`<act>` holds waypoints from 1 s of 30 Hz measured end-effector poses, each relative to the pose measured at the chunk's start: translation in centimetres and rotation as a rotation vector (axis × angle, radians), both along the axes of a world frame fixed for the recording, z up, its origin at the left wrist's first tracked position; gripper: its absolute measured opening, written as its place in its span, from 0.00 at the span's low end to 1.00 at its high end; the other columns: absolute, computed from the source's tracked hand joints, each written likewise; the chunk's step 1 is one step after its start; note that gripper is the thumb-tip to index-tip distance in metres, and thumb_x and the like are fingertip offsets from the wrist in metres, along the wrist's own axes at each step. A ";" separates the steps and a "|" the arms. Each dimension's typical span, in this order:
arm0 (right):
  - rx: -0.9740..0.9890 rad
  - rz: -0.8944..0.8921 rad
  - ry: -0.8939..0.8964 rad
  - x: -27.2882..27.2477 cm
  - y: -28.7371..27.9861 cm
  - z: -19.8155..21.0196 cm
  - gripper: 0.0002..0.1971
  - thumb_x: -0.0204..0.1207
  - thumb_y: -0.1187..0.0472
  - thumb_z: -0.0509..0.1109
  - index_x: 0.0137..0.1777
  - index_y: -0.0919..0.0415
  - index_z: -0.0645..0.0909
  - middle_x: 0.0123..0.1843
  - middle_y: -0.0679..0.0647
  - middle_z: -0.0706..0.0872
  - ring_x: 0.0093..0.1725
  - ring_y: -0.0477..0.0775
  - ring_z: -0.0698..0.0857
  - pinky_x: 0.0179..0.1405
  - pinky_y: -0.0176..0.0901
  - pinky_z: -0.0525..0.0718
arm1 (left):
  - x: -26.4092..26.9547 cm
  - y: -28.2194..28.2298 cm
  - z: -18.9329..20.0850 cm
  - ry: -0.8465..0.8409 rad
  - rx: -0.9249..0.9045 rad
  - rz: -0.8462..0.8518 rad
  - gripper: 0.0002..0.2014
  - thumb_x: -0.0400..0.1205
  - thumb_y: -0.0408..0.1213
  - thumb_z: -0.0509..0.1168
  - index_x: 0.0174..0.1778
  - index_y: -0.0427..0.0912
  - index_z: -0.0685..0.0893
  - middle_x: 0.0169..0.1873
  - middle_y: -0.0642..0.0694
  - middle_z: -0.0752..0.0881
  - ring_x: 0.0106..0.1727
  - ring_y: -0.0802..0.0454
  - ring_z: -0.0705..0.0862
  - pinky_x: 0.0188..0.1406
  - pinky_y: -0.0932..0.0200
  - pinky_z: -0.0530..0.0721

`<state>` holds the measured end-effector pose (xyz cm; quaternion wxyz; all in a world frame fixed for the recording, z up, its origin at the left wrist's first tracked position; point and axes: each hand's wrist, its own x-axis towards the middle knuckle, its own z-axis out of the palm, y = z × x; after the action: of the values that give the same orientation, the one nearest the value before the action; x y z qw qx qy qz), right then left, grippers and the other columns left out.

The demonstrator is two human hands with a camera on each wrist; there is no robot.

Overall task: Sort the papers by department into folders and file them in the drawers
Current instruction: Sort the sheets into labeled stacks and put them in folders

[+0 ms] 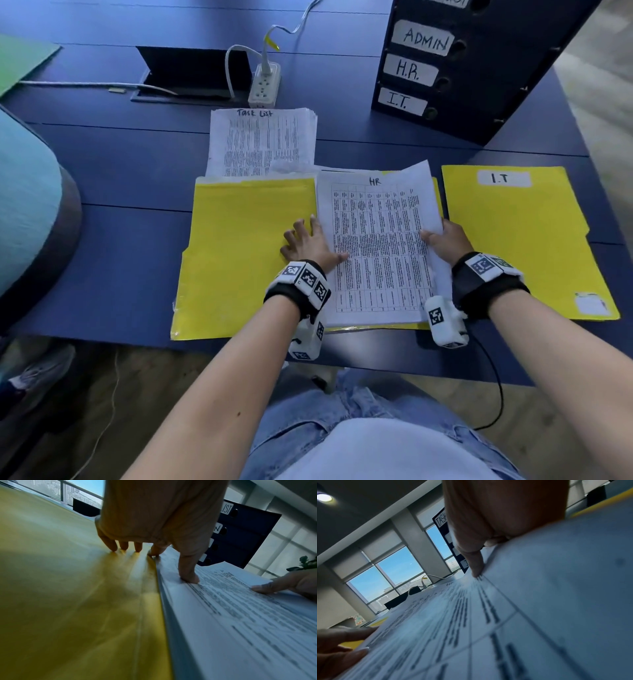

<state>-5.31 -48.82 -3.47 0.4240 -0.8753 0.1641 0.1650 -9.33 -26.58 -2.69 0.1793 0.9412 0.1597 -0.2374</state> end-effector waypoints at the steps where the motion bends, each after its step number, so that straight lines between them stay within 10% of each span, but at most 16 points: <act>1: -0.008 0.002 0.008 0.0 0.0 0.1 0.17 0.80 0.65 0.64 0.67 0.71 0.75 0.65 0.67 0.80 0.63 0.66 0.79 0.58 0.50 0.76 | 0.0 0.1 0.0 0.004 0.002 -0.008 0.50 0.73 0.62 0.66 0.81 0.47 0.42 0.75 0.42 0.50 0.75 0.37 0.52 0.73 0.40 0.58; 14: -0.260 -0.049 0.018 -0.2 2.0 2.4 0.30 0.78 0.60 0.69 0.74 0.66 0.60 0.72 0.66 0.71 0.68 0.68 0.74 0.63 0.56 0.73 | 0.4 2.8 0.4 -0.051 -0.094 -0.052 0.49 0.74 0.61 0.66 0.81 0.42 0.47 0.74 0.40 0.54 0.74 0.38 0.55 0.73 0.42 0.61; 24: -0.238 0.340 -0.160 -1.8 13.3 4.8 0.22 0.77 0.61 0.66 0.71 0.57 0.71 0.74 0.58 0.70 0.72 0.58 0.71 0.72 0.58 0.69 | -2.0 13.9 -0.7 -0.034 -0.091 0.588 0.55 0.71 0.61 0.69 0.81 0.39 0.42 0.80 0.31 0.41 0.81 0.35 0.39 0.76 0.34 0.45; 30: -0.495 0.489 0.032 -4.7 16.6 2.2 0.27 0.74 0.51 0.69 0.72 0.49 0.67 0.77 0.58 0.61 0.76 0.65 0.61 0.72 0.67 0.64 | -3.6 17.9 0.6 -0.085 -0.054 0.624 0.40 0.75 0.56 0.68 0.73 0.32 0.63 0.75 0.34 0.57 0.77 0.37 0.56 0.73 0.42 0.60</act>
<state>-10.06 -32.18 -1.29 0.1443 -0.9622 -0.0089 0.2307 -12.96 -8.70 -2.12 0.2749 0.8509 0.4267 -0.1355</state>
